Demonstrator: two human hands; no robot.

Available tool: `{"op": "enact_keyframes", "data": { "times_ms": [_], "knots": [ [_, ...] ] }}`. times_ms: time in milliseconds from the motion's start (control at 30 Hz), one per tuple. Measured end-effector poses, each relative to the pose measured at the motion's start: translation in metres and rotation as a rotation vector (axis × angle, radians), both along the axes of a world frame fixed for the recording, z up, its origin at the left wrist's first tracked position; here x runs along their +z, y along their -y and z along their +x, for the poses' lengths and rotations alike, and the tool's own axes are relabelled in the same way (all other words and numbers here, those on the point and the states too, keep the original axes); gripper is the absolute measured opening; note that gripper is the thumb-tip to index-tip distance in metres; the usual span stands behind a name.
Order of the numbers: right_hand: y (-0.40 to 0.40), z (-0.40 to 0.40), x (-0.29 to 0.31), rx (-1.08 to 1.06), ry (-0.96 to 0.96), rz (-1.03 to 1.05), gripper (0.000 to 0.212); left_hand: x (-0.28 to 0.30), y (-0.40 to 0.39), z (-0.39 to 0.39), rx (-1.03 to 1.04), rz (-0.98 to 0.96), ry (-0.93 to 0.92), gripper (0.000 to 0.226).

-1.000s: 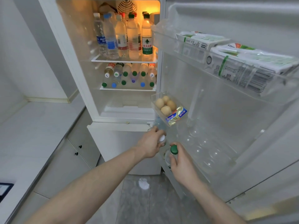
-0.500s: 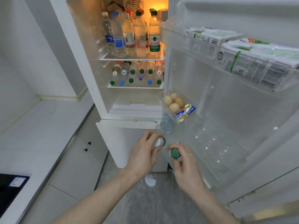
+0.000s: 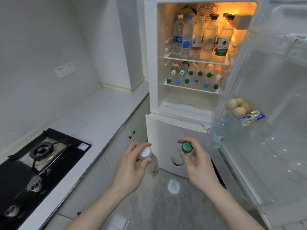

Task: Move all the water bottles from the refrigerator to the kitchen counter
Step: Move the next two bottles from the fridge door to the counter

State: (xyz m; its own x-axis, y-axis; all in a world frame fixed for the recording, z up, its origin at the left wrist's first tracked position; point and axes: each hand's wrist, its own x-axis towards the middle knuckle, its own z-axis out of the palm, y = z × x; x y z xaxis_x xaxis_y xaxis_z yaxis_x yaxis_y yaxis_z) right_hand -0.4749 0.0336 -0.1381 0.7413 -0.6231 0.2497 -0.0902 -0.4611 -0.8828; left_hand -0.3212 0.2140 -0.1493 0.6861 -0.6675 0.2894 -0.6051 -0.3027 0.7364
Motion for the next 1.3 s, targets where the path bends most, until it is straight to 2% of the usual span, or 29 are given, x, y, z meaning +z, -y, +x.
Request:
{"op": "enact_keyframes", "data": {
  "times_ms": [267,567,1000,1300],
  "knots": [
    [-0.121,0.064,0.007,0.366,-0.082,0.006,0.033,0.005,-0.164,0.005,0.270,0.011,-0.040,0.042],
    [-0.274,0.123,0.008,0.773,-0.139,-0.019,0.035,-0.001,-0.339,-0.032,0.648,0.032,-0.063,0.044],
    [-0.481,0.197,0.009,1.326,-0.175,-0.153,0.036,-0.007,-0.517,-0.087,1.206,-0.044,-0.162,0.043],
    [-0.623,0.253,0.002,1.604,-0.168,-0.150,0.034,0.002,-0.617,-0.091,1.477,-0.086,-0.200,0.042]
  ]
}}
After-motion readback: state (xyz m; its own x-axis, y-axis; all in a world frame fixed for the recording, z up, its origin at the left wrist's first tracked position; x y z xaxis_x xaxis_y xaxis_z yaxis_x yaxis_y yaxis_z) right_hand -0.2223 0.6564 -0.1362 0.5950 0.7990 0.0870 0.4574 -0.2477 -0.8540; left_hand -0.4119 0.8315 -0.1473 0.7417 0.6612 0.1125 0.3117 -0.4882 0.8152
